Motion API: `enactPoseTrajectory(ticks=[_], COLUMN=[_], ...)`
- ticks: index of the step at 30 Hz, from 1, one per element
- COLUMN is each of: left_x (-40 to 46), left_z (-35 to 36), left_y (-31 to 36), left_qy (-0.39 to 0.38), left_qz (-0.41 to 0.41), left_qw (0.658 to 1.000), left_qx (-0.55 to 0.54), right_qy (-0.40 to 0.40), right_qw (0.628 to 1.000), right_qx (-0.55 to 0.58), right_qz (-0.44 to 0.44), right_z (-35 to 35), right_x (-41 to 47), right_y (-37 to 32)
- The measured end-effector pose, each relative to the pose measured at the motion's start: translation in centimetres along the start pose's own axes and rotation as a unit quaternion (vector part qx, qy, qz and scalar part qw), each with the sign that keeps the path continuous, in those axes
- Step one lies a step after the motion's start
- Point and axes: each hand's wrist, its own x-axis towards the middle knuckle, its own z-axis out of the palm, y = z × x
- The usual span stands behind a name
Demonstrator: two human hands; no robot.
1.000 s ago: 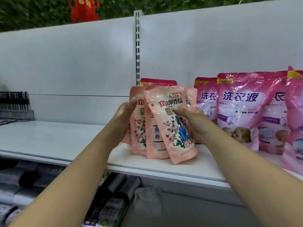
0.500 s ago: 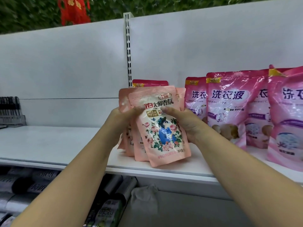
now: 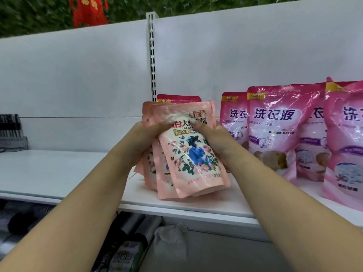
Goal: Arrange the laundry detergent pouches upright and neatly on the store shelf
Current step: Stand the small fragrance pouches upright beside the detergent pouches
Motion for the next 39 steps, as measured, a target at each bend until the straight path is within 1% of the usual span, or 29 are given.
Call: enactPoseTrajectory(ticks=[3, 7, 8, 9, 11, 13, 15, 17, 19, 21, 22, 24, 27, 29, 33, 34, 36, 38, 39], left_x=[0.2, 0.1, 0.0, 0.0, -0.2, -0.2, -0.1, 0.2, 0.5, 0.9, 1.1, 1.3, 1.5, 1.5, 1.5, 1.5, 1.7, 1.9, 2.0], left_z=[0.3, 0.2, 0.0, -0.3, -1.0, -1.8, -2.5, -3.0, -3.3, -3.5, -3.5, -3.6, -3.3, -3.2, -3.3, -3.4, -3.4, -3.2, -3.0], left_y=[-0.2, -0.4, -0.5, -0.7, -0.9, -1.1, -1.3, -1.6, -1.7, -1.8, -1.8, -1.8, -1.8, -1.8, -1.9, -1.9, -2.2, -2.4, -2.5], left_qy=[0.037, 0.065, 0.076, 0.087, 0.109, 0.130, 0.142, 0.146, 0.150, 0.161, 0.170, 0.186, 0.188, 0.189, 0.192, 0.195, 0.206, 0.219, 0.225], left_qz=[0.015, 0.014, 0.012, 0.010, 0.008, 0.007, 0.008, 0.006, 0.003, 0.001, 0.001, 0.002, 0.000, 0.001, 0.002, 0.003, 0.007, 0.017, 0.023], left_qw=[0.999, 0.998, 0.997, 0.995, 0.992, 0.989, 0.986, 0.985, 0.985, 0.984, 0.983, 0.981, 0.980, 0.980, 0.980, 0.979, 0.976, 0.973, 0.971], left_qx=[0.003, -0.014, -0.026, -0.040, -0.062, -0.074, -0.088, -0.094, -0.084, -0.069, -0.062, -0.057, -0.061, -0.059, -0.057, -0.057, -0.064, -0.077, -0.083], right_qy=[0.011, -0.023, -0.023, -0.013, 0.045, 0.092, 0.094, 0.072, 0.041, 0.021, 0.022, 0.025, 0.011, 0.022, 0.091, 0.116, 0.169, 0.220, 0.246], right_qw=[1.000, 0.999, 0.999, 1.000, 0.999, 0.996, 0.993, 0.985, 0.969, 0.955, 0.951, 0.947, 0.936, 0.939, 0.940, 0.942, 0.955, 0.959, 0.954], right_qx=[-0.002, -0.017, -0.006, 0.013, 0.014, -0.020, -0.068, -0.155, -0.238, -0.283, -0.295, -0.311, -0.352, -0.344, -0.329, -0.315, -0.244, -0.175, -0.158], right_qz=[-0.001, 0.020, 0.024, 0.021, 0.000, -0.011, -0.013, -0.013, -0.043, -0.084, -0.090, -0.076, -0.005, 0.005, 0.007, 0.011, 0.010, -0.031, -0.068], right_z=[-0.3, -0.4, -0.5, -0.8, -1.7, -2.7, -3.2, -3.3, -3.2, -3.1, -3.2, -3.8, -4.4, -4.4, -4.0, -4.1, -4.5, -4.8, -4.8], right_x=[0.2, 0.0, -0.1, 0.1, 0.8, 1.4, 1.7, 2.2, 2.6, 3.0, 3.1, 3.4, 3.4, 3.6, 4.3, 4.4, 4.4, 4.2, 4.1], right_y=[0.1, -0.3, -0.5, -0.5, -0.5, -0.4, -0.1, 0.3, 0.6, 0.7, 0.9, 1.4, 2.0, 2.0, 2.0, 2.1, 2.1, 1.8, 1.5])
